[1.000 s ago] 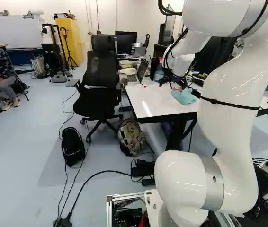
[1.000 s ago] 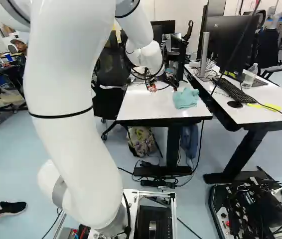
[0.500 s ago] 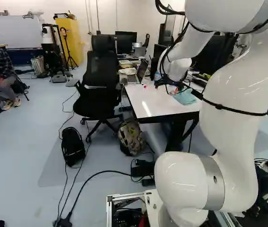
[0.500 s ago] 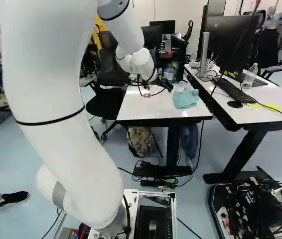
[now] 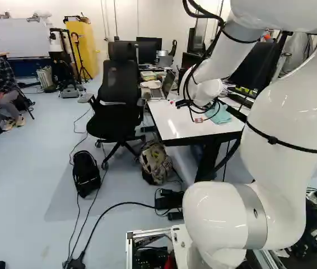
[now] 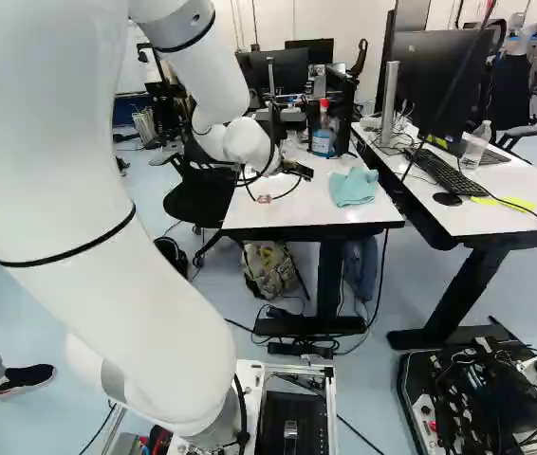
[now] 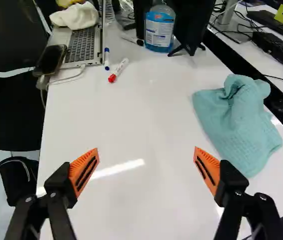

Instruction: Clean the table with the green towel

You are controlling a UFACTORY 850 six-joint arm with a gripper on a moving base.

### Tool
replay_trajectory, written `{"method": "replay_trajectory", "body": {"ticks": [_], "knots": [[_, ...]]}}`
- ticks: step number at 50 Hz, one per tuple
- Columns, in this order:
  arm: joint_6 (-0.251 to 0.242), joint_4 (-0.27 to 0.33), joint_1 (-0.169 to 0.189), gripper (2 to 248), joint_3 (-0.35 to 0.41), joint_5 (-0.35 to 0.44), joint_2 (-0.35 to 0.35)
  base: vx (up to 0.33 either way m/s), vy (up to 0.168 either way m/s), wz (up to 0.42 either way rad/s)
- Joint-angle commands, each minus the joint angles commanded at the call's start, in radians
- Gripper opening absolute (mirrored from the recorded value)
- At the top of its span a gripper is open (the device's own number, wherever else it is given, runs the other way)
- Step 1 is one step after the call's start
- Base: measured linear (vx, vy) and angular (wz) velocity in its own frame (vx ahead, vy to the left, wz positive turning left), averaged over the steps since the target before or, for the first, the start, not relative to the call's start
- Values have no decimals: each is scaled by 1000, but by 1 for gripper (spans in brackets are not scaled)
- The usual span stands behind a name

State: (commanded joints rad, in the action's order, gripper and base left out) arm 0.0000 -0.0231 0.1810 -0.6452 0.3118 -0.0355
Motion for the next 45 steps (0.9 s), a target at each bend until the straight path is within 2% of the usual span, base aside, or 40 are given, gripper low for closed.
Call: {"method": "replay_trajectory", "body": {"ticks": [23, 45], "knots": [[0, 9, -74, 247, 227, 228, 128, 0, 0, 0], [0, 16, -126, 247, 389, 391, 219, 0, 0, 0]]}}
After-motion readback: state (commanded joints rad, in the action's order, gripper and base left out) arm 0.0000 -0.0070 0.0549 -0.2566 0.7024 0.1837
